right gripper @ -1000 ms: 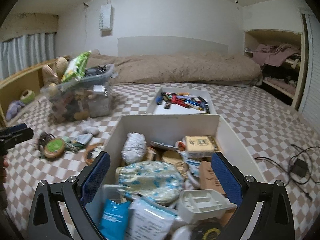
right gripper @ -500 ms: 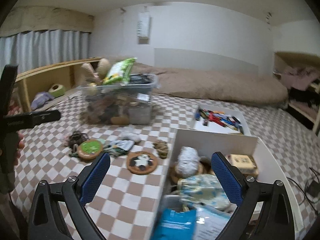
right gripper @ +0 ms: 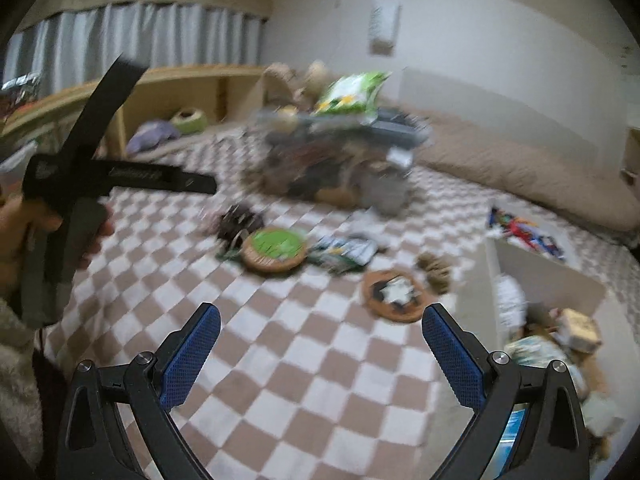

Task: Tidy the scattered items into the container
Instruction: 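Lower the left tool onto the green clothespin while the right tool approaches the frog coaster, then close the left gripper on the green clothespin while the right gripper grasps the frog coaster, then carry the green clothespin and frog coaster over the white box with both tools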

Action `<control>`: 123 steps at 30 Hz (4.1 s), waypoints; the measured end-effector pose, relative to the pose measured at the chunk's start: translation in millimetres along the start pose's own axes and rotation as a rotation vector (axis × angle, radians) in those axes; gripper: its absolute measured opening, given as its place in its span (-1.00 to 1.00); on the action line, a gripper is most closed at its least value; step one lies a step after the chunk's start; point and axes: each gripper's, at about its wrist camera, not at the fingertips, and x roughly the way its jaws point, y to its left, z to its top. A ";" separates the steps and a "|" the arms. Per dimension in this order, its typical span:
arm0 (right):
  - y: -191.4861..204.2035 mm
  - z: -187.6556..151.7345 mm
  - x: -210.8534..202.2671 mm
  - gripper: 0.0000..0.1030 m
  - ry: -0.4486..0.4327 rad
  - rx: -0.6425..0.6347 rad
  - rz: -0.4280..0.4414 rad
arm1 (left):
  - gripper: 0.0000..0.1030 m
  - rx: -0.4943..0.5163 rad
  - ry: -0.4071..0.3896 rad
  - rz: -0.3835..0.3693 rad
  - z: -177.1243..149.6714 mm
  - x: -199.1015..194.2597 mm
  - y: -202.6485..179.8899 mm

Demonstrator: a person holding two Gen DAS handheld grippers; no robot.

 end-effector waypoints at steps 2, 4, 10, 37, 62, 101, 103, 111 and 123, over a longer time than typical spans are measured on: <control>6.7 -6.1 13.1 0.96 0.046 -0.009 0.023 | 1.00 0.008 0.043 0.011 -3.8 14.8 5.3; 12.6 -12.6 25.4 0.96 0.091 -0.015 0.042 | 1.00 0.021 0.075 0.037 -6.9 27.8 9.7; 23.8 -28.2 50.0 0.96 0.188 -0.005 0.084 | 1.00 0.062 0.146 0.111 -14.9 62.1 20.0; 38.4 -65.1 89.2 1.00 0.349 0.045 0.093 | 1.00 0.090 0.230 0.185 -38.2 136.9 26.2; 20.2 -43.9 123.7 1.00 0.376 0.134 0.024 | -0.07 -0.131 0.170 0.009 -26.2 114.1 59.6; 35.0 67.4 247.7 0.94 0.410 0.266 0.007 | -0.07 -0.226 -0.082 -0.083 3.8 27.8 102.9; 34.5 65.5 239.9 0.94 0.391 0.250 0.018 | -0.07 -0.228 -0.080 -0.088 1.6 28.5 102.6; 32.4 52.7 192.7 0.94 0.317 0.206 0.085 | -0.07 -0.221 -0.043 -0.078 -5.0 36.6 94.4; 1.0 36.4 132.8 0.94 0.240 0.266 0.097 | -0.07 -0.137 -0.019 -0.095 -15.4 35.0 60.3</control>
